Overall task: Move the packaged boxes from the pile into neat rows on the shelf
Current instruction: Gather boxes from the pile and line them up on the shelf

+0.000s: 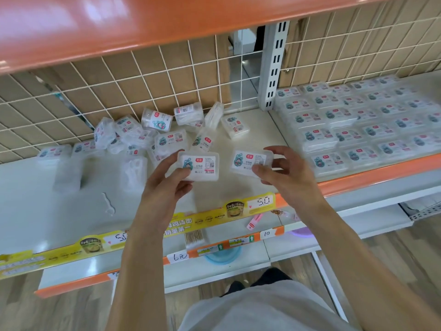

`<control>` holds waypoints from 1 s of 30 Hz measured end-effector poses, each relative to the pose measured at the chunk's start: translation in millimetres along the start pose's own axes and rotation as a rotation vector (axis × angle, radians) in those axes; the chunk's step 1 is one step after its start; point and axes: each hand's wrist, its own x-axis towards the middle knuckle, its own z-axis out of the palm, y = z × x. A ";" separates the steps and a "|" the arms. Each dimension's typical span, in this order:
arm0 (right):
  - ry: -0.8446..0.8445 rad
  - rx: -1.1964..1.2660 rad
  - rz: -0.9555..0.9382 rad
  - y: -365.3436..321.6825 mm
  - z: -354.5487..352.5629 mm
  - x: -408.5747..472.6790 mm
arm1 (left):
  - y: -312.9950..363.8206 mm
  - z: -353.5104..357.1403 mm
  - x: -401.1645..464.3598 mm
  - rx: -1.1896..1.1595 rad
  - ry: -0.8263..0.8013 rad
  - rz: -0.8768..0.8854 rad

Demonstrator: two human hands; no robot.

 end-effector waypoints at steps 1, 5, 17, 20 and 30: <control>0.014 0.013 -0.006 -1.3 -6.3 1.1 | 0.0 6.0 -0.6 0.005 -0.009 0.001; 0.055 0.041 -0.025 -6.9 -34.9 5.2 | -1.3 31.5 -1.0 0.024 -0.056 -0.010; 0.063 0.041 -0.028 -0.3 -174.6 36.1 | -40.1 162.1 -13.4 0.040 -0.023 -0.033; 0.038 0.025 -0.020 1.5 -212.9 47.7 | -51.9 199.0 -21.2 0.035 -0.005 -0.029; -0.081 -0.018 0.043 13.2 -281.5 86.6 | -80.2 257.4 -42.0 0.047 0.075 -0.031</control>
